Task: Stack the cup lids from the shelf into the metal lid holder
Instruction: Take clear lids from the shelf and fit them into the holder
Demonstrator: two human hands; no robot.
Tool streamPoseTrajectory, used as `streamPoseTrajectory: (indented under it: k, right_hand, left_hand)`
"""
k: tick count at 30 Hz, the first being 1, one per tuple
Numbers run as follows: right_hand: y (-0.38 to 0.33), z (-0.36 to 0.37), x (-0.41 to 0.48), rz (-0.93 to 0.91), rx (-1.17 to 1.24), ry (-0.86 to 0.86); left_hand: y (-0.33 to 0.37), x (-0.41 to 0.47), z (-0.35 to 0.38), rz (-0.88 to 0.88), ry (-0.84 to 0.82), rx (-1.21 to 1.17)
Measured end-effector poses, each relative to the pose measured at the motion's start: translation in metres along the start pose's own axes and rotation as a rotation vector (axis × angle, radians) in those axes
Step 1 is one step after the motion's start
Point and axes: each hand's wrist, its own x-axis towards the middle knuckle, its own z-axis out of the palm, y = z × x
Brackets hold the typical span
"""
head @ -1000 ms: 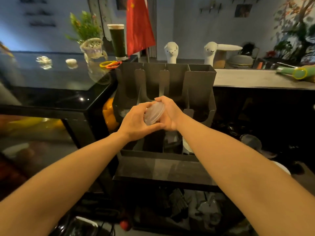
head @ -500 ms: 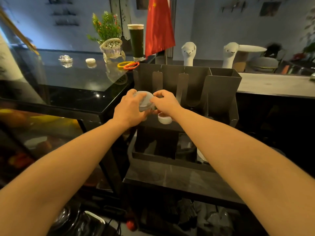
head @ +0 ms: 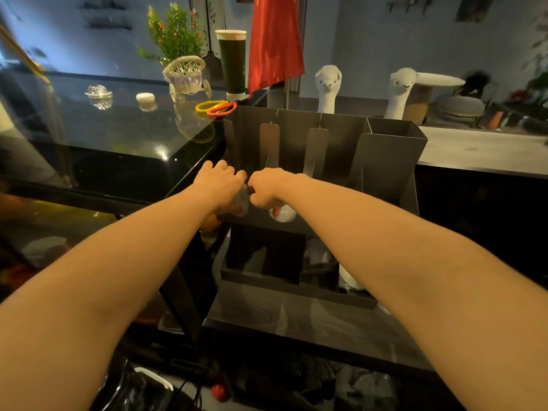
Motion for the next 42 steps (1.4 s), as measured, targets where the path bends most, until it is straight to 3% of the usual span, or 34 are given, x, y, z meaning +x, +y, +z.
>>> streamPoseTrajectory:
  k: [14,17,23,32,38,42]
  right_hand:
    - [-0.003,-0.008,0.023,-0.038,-0.171,-0.208]
    - [-0.002,-0.003,0.027,-0.056,-0.194,-0.202]
    - [-0.003,0.014,0.038,-0.087,-0.294,-0.128]
    - [-0.006,0.016,0.042,-0.05,-0.323,-0.117]
    - [-0.004,0.013,0.042,-0.077,-0.32,-0.123]
    - [0.0,0.009,0.036,-0.09,-0.306,-0.075]
  left_hand:
    - [0.006,0.032,0.012,0.025,-0.168,-0.088]
    - [0.01,0.033,0.012,0.048,-0.258,-0.082]
    - [0.006,0.031,0.02,0.044,-0.214,-0.116]
    - [0.003,0.039,0.021,0.08,-0.359,-0.065]
    - [0.005,0.033,0.021,0.079,-0.348,-0.053]
    - [0.002,0.016,0.021,0.093,-0.154,0.059]
